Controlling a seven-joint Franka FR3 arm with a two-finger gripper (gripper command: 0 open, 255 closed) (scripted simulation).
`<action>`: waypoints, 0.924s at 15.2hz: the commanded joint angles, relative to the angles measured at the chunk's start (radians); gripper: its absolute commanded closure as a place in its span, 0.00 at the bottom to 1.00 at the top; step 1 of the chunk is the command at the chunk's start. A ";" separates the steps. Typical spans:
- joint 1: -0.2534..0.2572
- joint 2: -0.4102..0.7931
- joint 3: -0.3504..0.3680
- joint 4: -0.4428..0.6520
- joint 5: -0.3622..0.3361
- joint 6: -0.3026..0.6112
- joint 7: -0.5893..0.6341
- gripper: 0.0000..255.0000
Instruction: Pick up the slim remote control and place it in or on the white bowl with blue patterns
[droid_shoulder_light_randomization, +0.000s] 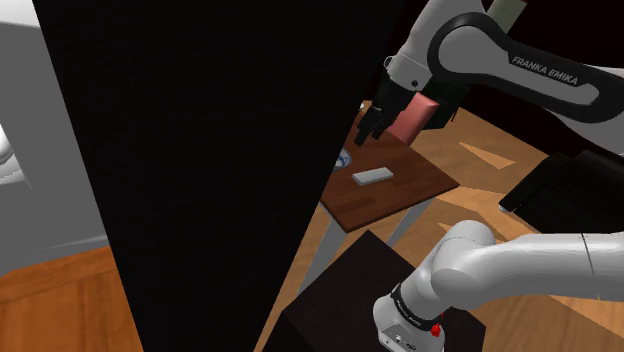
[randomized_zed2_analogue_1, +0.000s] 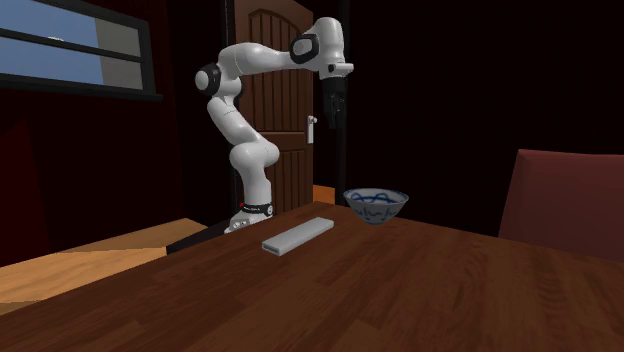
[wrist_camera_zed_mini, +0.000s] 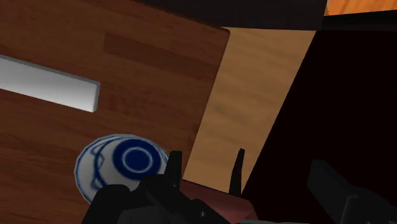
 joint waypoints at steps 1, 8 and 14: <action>0.000 0.000 0.000 0.000 0.000 0.000 0.000 0.00; 0.018 -0.072 -0.184 -0.152 -0.124 0.060 -0.368 0.00; 0.032 -0.043 -0.366 -0.204 -0.250 0.137 -0.688 0.00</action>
